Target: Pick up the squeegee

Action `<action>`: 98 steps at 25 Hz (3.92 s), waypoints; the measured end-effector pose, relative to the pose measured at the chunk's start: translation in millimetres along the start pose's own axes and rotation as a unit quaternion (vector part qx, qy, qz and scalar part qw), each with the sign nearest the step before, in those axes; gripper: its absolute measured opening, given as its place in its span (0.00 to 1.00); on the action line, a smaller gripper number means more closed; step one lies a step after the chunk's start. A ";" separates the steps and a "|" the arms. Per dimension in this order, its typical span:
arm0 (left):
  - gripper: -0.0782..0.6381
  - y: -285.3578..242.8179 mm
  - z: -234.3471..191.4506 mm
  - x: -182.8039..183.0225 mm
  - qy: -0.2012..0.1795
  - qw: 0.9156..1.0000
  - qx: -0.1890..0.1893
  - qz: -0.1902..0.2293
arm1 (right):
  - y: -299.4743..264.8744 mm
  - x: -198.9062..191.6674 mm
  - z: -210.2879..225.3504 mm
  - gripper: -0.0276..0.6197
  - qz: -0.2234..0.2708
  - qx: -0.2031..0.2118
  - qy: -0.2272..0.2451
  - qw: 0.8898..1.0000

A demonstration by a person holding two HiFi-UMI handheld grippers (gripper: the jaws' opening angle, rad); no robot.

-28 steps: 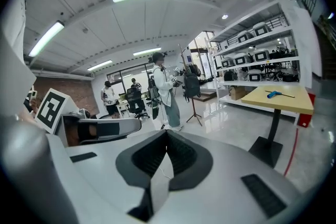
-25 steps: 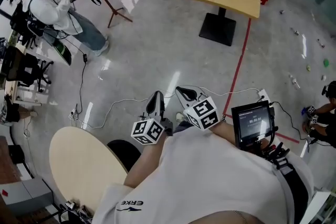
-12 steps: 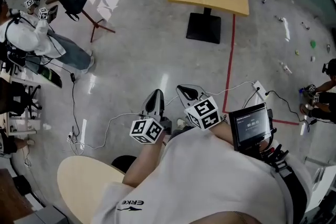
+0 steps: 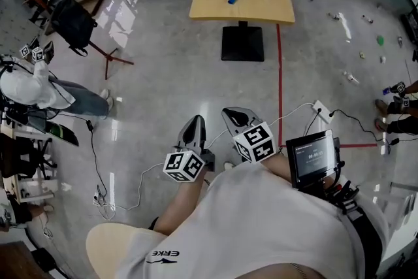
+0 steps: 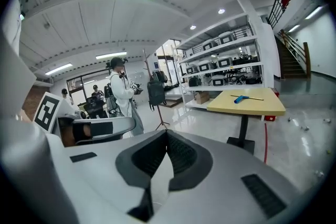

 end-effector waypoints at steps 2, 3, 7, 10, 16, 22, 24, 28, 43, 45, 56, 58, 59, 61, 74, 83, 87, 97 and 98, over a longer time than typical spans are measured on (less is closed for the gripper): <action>0.12 -18.8 5.5 6.8 -0.007 1.000 -0.005 -0.004 | -1.0 10.0 16.7 0.05 0.006 -0.004 0.000 1.000; 0.12 -28.9 9.0 10.3 -0.010 1.000 -0.008 -0.005 | -1.6 15.1 25.8 0.05 0.009 -0.006 0.000 1.000; 0.12 -79.1 17.7 18.2 -0.023 0.999 -0.021 -0.006 | -10.0 30.3 69.6 0.05 0.020 -0.016 0.000 1.000; 0.12 -114.5 20.8 17.3 -0.028 0.999 -0.028 -0.010 | -16.8 35.1 100.5 0.05 0.026 -0.022 0.001 0.999; 0.12 -167.6 39.6 15.0 -0.035 0.999 -0.036 -0.016 | -12.4 41.8 154.2 0.05 0.029 -0.035 -0.004 0.999; 0.12 -217.4 60.5 6.6 -0.041 0.998 -0.046 -0.027 | -5.4 41.0 204.9 0.05 0.037 -0.051 -0.020 0.998; 0.12 -227.8 64.2 6.9 -0.047 0.997 -0.050 -0.038 | -4.6 40.1 213.1 0.05 0.037 -0.055 -0.030 0.997; 0.12 -253.1 66.5 10.7 -0.053 0.996 -0.059 -0.051 | -8.3 42.8 230.4 0.05 0.042 -0.064 -0.042 0.996; 0.12 -379.3 40.3 36.1 -0.057 0.989 -0.117 -0.075 | -65.9 71.4 315.7 0.05 0.048 -0.121 -0.051 0.990; 0.12 -397.1 30.7 47.1 -0.054 0.988 -0.123 -0.081 | -80.4 82.5 324.3 0.05 0.046 -0.126 -0.051 0.990; 0.12 -484.4 -19.4 93.0 -0.048 0.983 -0.136 -0.117 | -153.9 128.0 376.0 0.05 0.023 -0.160 -0.057 0.985; 0.12 -497.2 -29.4 99.5 -0.048 0.981 -0.139 -0.124 | -167.0 133.4 383.0 0.05 0.020 -0.165 -0.061 0.984; 0.12 -503.2 -34.1 102.5 -0.048 0.981 -0.140 -0.127 | -173.0 135.2 386.4 0.05 0.020 -0.168 -0.062 0.984; 0.12 -514.1 -42.0 107.1 -0.049 0.980 -0.143 -0.129 | -183.3 136.9 393.2 0.05 0.017 -0.174 -0.066 0.982; 0.12 -581.0 -72.1 123.9 -0.054 0.979 -0.130 -0.147 | -228.4 151.4 447.3 0.05 0.006 -0.193 -0.080 0.978; 0.12 -664.3 -87.5 112.1 -0.090 0.978 -0.085 -0.170 | -264.2 160.2 528.0 0.05 0.001 -0.169 -0.082 0.982; 0.12 -689.4 -89.8 111.0 -0.097 0.975 -0.074 -0.184 | -275.9 164.6 552.9 0.05 -0.005 -0.162 -0.090 0.983; 0.12 -751.8 -102.2 86.6 -0.140 0.959 -0.046 -0.240 | -297.5 154.3 611.7 0.05 -0.025 -0.148 -0.131 0.980; 0.12 -753.4 -104.0 83.8 -0.145 0.957 -0.044 -0.246 | -297.5 152.4 613.5 0.05 -0.027 -0.148 -0.134 0.979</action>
Point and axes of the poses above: the fingertips, and each gripper's own axes: y backward along the fingers, z to its right, x out of its top, the point moved 9 cm from there along y, backward along the fingers, and after that the axes turned 6 degrees about y, right-handed, at the moved point
